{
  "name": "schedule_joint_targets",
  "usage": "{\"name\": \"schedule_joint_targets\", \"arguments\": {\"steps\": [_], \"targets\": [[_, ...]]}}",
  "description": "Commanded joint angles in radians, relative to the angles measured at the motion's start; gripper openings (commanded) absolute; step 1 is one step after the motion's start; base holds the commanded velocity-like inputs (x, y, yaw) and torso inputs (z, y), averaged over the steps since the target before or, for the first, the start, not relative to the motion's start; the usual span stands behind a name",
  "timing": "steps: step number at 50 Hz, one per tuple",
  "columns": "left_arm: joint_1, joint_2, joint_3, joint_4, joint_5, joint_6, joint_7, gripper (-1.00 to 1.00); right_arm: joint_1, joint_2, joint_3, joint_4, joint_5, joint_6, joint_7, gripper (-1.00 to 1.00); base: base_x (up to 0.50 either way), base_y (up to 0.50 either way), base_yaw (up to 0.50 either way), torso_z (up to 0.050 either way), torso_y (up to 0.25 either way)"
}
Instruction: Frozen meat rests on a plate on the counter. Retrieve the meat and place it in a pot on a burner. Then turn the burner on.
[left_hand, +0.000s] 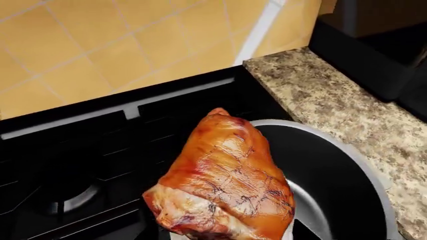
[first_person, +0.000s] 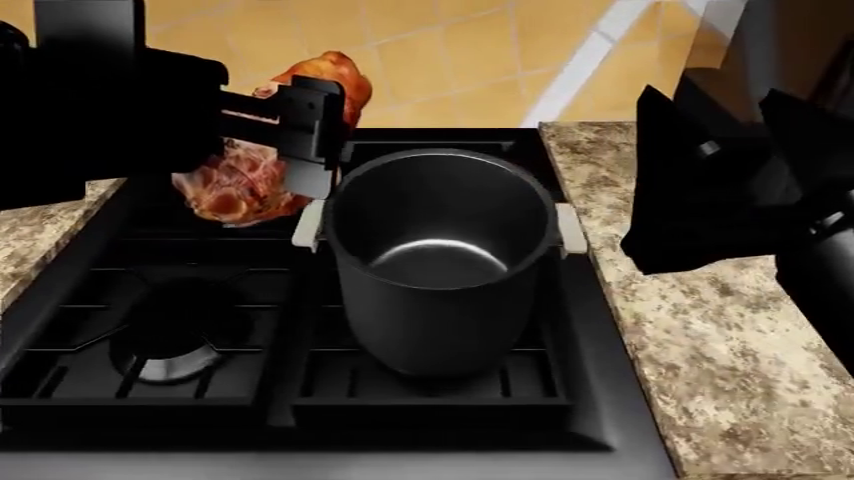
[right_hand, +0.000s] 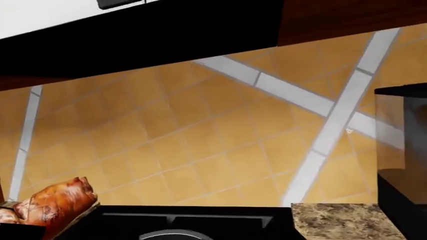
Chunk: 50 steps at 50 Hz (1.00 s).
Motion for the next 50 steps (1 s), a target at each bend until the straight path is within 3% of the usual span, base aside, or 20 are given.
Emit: {"name": "schedule_joint_targets", "arguments": {"steps": [1,12,29,50], "targets": [[-0.037,0.002,-0.005,-0.011,0.012,0.007,0.006,-1.0,-0.004,0.011,0.01,0.0,0.003,-0.005,-0.008,1.0,0.0,-0.5,0.0,0.0,0.0],[-0.025,-0.002,-0.005,-0.009,0.034,0.004,0.025,-1.0,-0.026,-0.003,0.018,-0.002,-0.026,-0.001,-0.028,1.0,0.0,-0.5,0.0,0.0,0.001],[-0.005,0.012,0.002,-0.036,0.092,-0.002,0.069,-1.0,-0.057,-0.005,0.031,-0.002,-0.057,0.009,-0.06,1.0,0.0,0.0,0.0,0.001,0.001],[0.011,0.106,0.021,-0.149,0.294,-0.035,0.232,-1.0,-0.135,-0.004,0.095,0.019,-0.116,0.024,-0.144,1.0,0.0,0.0,0.0,0.0,0.001]]}}
